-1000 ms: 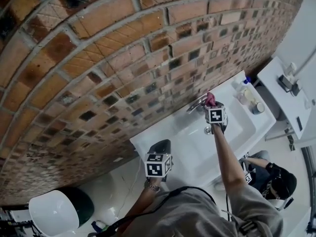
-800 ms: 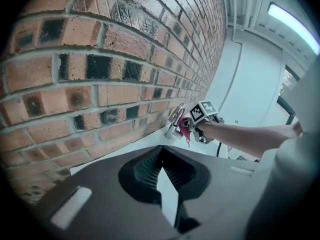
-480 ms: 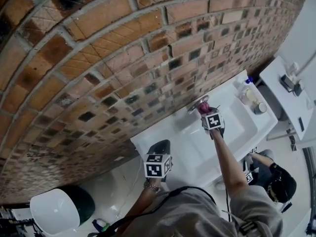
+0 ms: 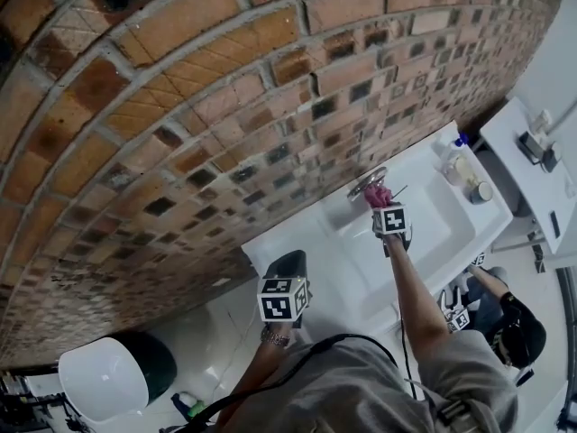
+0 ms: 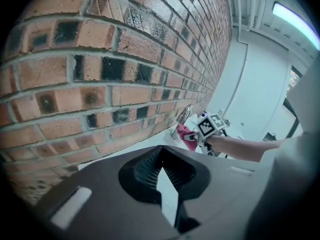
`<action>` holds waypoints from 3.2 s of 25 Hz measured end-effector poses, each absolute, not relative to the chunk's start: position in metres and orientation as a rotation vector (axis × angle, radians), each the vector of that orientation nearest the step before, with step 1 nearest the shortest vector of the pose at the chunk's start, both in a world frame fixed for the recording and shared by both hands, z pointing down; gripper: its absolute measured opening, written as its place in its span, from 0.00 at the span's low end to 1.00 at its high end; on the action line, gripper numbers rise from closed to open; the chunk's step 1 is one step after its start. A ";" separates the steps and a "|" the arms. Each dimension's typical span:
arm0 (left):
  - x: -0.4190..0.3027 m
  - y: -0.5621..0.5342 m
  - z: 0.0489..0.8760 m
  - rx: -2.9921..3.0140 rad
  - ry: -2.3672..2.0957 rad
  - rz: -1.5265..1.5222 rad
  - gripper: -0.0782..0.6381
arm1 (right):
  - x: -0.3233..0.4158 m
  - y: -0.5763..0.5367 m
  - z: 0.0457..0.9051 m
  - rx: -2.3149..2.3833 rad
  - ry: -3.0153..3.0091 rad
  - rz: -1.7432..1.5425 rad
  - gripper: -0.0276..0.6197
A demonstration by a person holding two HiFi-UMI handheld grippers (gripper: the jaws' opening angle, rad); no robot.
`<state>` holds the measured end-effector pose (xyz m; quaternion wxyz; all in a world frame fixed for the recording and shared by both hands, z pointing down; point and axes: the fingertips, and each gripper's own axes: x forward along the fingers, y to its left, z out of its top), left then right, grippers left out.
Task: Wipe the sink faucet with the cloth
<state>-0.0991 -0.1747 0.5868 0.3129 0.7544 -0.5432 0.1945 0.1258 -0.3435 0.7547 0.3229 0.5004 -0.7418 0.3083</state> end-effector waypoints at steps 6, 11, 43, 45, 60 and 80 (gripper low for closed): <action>-0.093 -0.185 0.586 1.996 -1.417 0.494 0.14 | 0.152 -0.384 0.728 1.407 -1.912 0.714 0.16; -0.077 -0.184 0.584 2.035 -1.382 0.513 0.14 | 0.151 -0.371 0.762 1.407 -1.845 0.682 0.16; -0.081 -0.184 0.592 2.015 -1.376 0.539 0.14 | 0.168 -0.387 0.743 1.478 -1.934 0.935 0.17; -0.080 -0.182 0.591 2.016 -1.378 0.539 0.14 | 0.157 -0.390 0.752 1.440 -1.909 0.900 0.17; -0.073 -0.172 0.572 2.047 -1.406 0.516 0.14 | 0.136 -0.379 0.625 1.271 -2.623 1.142 0.16; -0.076 -0.038 0.581 1.940 -1.481 0.551 0.14 | 0.008 -0.181 0.635 1.013 -2.457 0.908 0.16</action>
